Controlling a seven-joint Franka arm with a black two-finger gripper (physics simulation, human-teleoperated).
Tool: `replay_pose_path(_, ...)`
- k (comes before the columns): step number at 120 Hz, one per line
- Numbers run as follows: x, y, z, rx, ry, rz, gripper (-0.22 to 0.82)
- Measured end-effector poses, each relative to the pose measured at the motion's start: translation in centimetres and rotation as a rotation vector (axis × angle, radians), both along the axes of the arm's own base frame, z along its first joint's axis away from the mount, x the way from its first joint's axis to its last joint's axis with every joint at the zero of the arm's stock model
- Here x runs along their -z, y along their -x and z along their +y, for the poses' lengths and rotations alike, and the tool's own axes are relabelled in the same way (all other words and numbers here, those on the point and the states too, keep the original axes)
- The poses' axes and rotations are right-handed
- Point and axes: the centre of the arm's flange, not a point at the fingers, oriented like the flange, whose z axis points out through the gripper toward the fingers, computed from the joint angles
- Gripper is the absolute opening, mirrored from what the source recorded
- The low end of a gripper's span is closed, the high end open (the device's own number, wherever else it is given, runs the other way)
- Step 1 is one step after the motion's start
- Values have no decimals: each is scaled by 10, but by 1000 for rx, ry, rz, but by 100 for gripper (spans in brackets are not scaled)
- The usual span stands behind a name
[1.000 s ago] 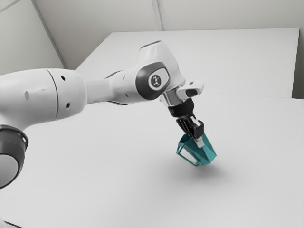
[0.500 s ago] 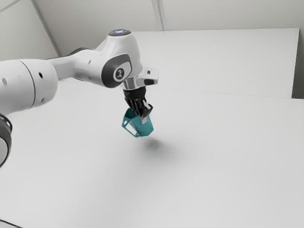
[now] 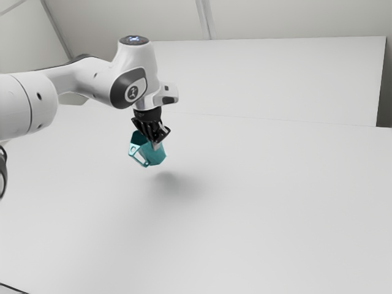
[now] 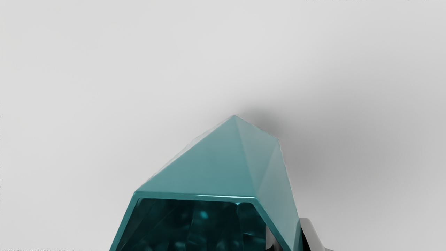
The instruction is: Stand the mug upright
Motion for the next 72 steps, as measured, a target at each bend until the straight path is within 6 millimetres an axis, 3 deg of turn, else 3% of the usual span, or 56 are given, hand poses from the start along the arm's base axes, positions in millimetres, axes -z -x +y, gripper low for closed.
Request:
replay_pose_path(33,46,-11,10,-45,-29,60,-18)
replay_pose_path(72,63,-13,15,-78,-20,80,-18)
